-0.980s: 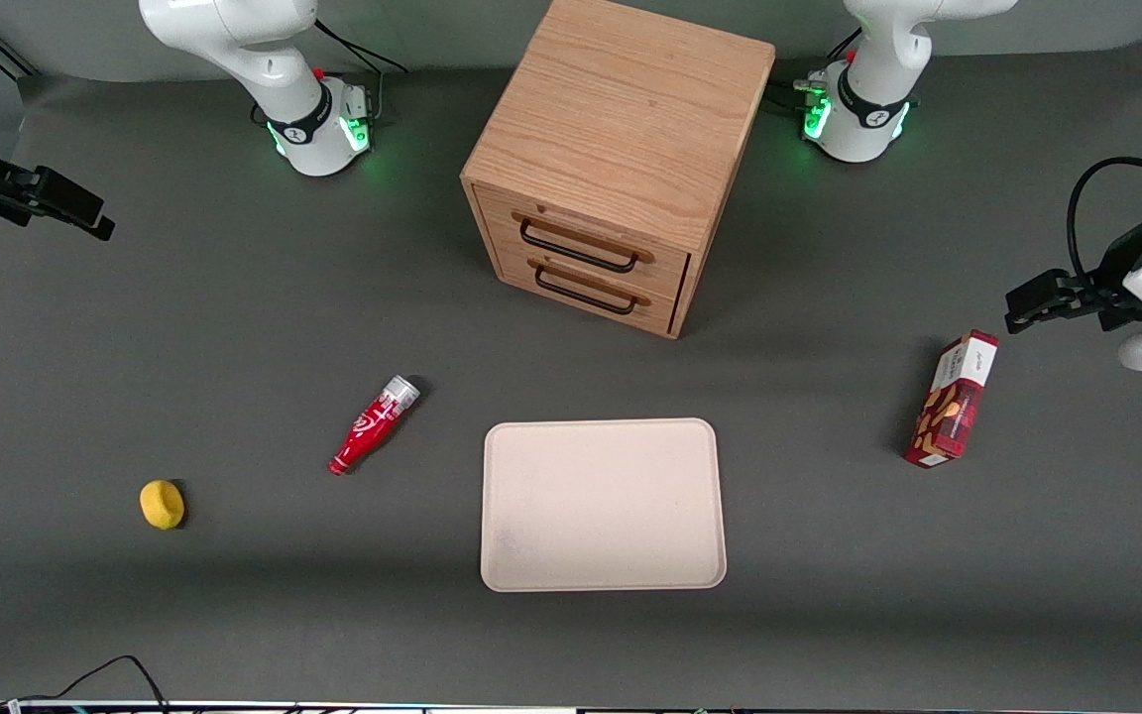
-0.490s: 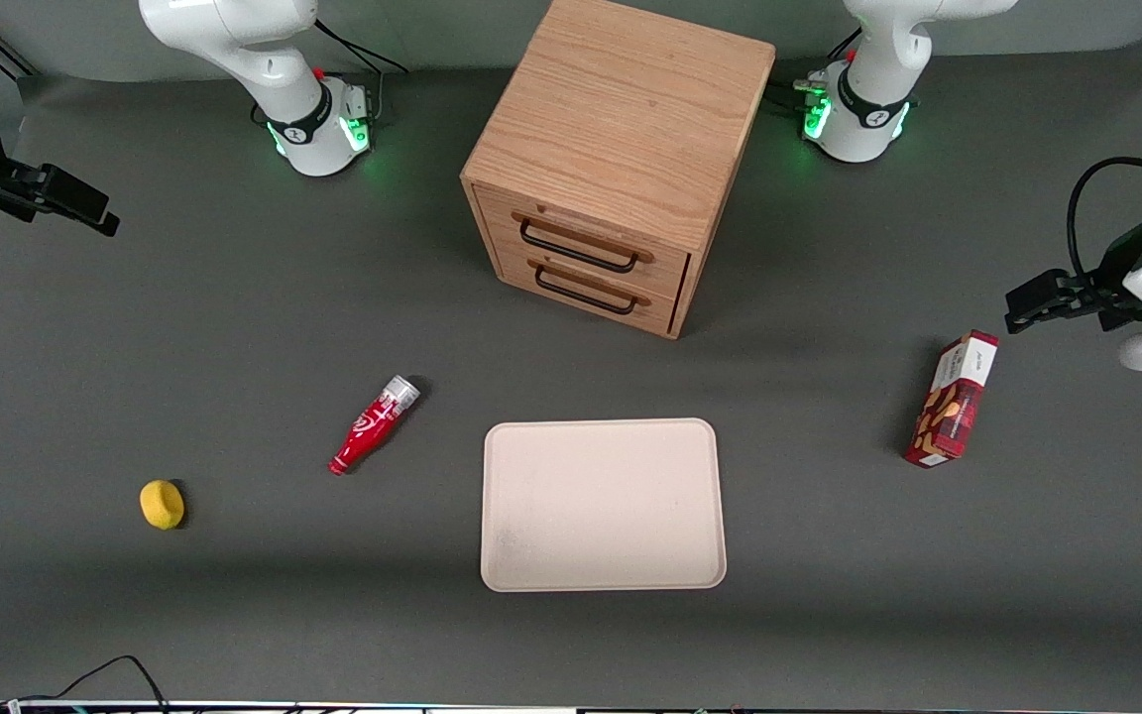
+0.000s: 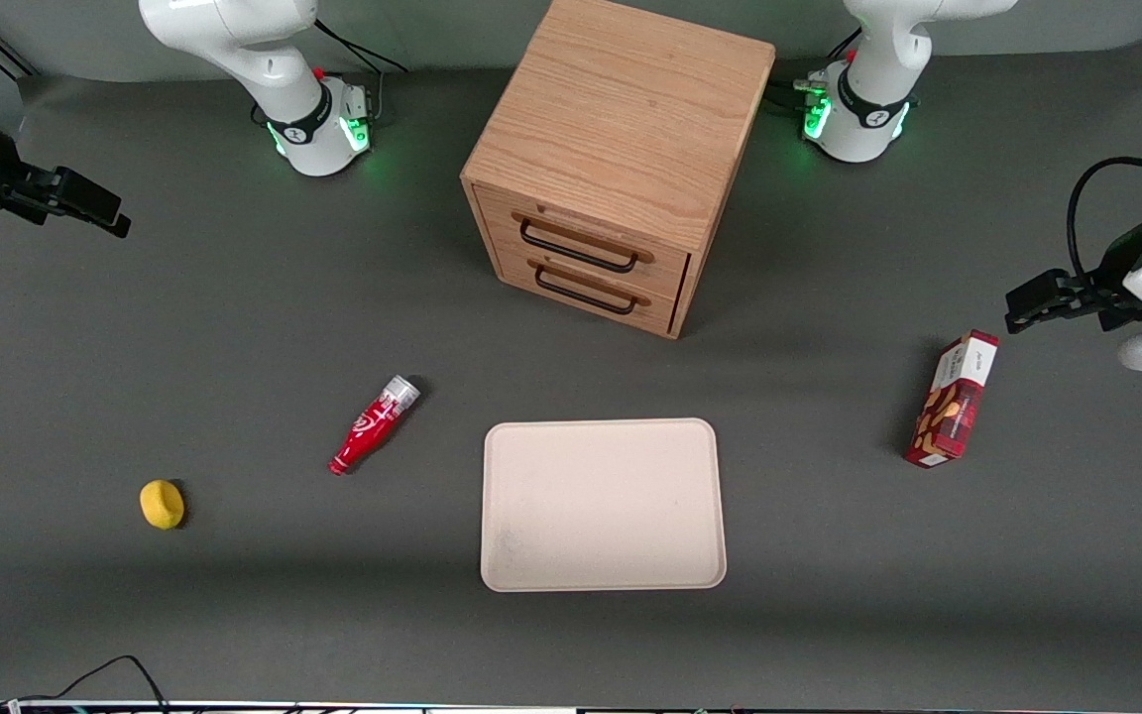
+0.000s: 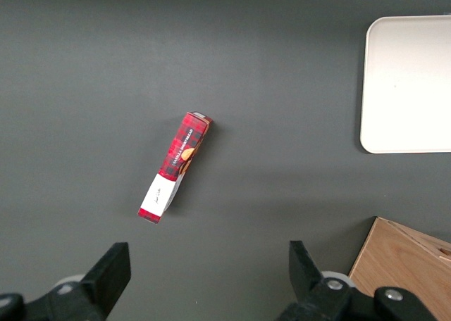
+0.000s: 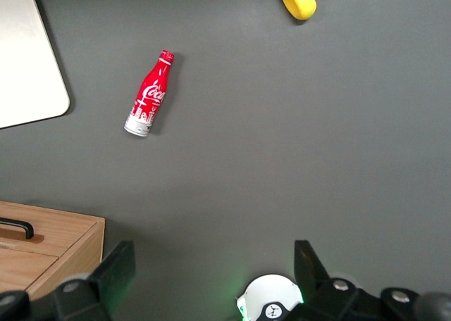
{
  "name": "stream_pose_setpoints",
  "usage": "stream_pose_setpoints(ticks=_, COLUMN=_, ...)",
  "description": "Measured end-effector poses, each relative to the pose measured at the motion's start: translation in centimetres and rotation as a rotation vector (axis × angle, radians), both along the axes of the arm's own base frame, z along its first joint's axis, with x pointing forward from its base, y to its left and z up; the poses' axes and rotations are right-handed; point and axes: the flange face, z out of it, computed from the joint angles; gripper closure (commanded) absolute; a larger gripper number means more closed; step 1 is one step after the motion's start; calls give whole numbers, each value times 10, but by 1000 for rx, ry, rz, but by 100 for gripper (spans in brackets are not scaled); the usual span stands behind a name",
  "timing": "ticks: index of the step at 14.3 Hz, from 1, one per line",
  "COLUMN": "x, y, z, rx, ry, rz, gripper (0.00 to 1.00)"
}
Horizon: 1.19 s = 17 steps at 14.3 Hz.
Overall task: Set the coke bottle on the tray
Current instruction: 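Move the open right gripper down over the red Coca-Cola bottle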
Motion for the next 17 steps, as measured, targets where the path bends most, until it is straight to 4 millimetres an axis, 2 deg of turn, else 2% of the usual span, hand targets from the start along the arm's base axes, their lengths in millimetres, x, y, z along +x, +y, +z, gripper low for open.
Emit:
stream_pose_setpoints(ticks=3, x=7, y=13, z=-11, rx=61, ry=24, rz=-54, gripper=0)
stream_pose_setpoints(ticks=6, x=28, y=27, z=-41, rx=63, ry=60, rz=-162, gripper=0)
stream_pose_setpoints(ticks=9, x=60, y=46, z=-98, rx=41, ry=122, rz=-278, gripper=0)
stream_pose_setpoints(ticks=12, x=91, y=72, z=-174, rx=21, ry=180, rz=-367, gripper=0)
stream_pose_setpoints(ticks=14, x=105, y=92, z=-219, rx=8, ry=183, rz=-419, gripper=0)
stream_pose_setpoints(ticks=17, x=117, y=111, z=-277, rx=1, ry=186, rz=-455, gripper=0)
